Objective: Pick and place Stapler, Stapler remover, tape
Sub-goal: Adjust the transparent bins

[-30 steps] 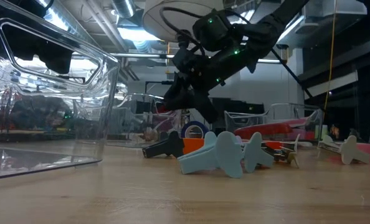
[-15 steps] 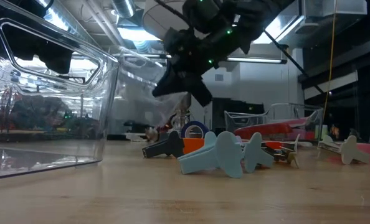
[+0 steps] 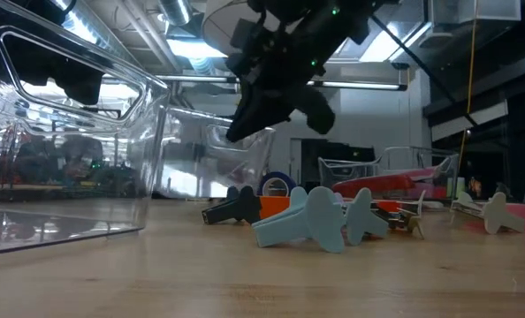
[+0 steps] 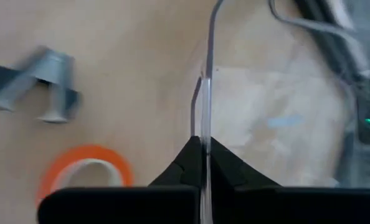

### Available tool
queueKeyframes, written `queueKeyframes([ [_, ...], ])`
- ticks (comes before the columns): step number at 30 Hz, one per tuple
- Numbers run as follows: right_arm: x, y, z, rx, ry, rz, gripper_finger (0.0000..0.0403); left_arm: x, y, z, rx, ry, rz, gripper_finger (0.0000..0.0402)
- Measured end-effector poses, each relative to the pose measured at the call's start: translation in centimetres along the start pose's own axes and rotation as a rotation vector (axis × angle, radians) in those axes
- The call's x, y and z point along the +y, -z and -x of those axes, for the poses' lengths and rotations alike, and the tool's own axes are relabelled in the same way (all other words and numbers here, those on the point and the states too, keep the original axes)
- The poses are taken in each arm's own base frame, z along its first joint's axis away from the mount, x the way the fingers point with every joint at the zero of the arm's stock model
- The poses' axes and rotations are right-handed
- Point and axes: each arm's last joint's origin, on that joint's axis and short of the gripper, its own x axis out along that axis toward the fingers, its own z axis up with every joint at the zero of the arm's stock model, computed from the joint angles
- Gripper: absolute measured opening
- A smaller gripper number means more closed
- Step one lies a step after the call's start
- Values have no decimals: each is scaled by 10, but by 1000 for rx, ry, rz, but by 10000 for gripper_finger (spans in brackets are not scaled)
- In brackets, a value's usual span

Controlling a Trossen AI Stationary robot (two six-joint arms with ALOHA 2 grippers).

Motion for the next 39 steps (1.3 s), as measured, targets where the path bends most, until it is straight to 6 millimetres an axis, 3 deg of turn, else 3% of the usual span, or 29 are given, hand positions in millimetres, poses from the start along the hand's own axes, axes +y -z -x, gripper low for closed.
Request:
queueKeyframes([
  [18,26,-13,8,-28,-225,-66,11,0,0,0,0,0,0,185],
  [30,24,-15,24,-64,-272,-130,13,0,0,0,0,0,0,185],
  [39,17,-11,22,-66,-248,-221,80,0,0,0,0,0,0,185],
])
